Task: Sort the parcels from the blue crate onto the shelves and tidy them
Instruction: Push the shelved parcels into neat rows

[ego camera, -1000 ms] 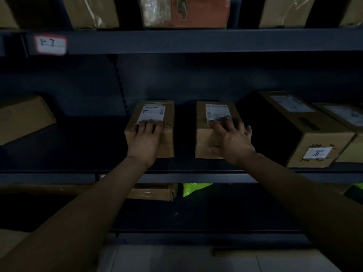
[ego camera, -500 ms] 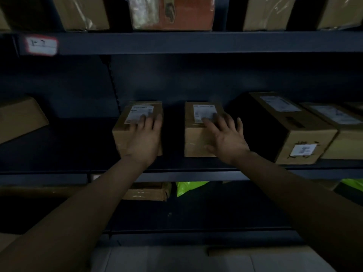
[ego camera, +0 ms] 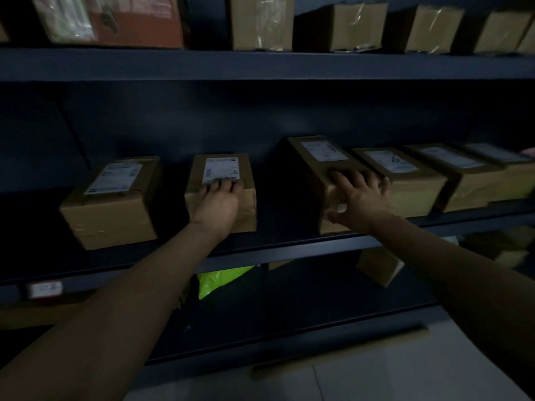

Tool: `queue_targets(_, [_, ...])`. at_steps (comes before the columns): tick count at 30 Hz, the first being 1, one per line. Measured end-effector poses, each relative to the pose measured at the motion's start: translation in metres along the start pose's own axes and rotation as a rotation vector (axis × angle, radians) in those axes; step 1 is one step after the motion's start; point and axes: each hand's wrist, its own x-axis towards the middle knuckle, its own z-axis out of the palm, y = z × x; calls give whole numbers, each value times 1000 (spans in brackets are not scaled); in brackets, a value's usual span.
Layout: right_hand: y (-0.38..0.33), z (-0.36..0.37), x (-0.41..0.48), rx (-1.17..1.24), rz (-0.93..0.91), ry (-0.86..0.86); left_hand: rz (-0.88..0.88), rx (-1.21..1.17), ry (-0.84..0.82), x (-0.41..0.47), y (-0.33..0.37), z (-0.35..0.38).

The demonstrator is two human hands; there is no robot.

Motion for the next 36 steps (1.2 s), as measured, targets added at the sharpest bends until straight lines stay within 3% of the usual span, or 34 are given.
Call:
queue_targets(25, [-43,9,5,71,-181,93,-99,-24,-5,-1,5,-1])
queue_targets(28, [-27,9,-1,125,-201,127,-99,-23,63,-8,17,-9])
queue_targets(32, [28,2,-4,126,-91,173,35,-173,259,2,63,-34])
queue_targets(36, [98,-7,-6,52,68,132,176,-226,247,25,120,-50])
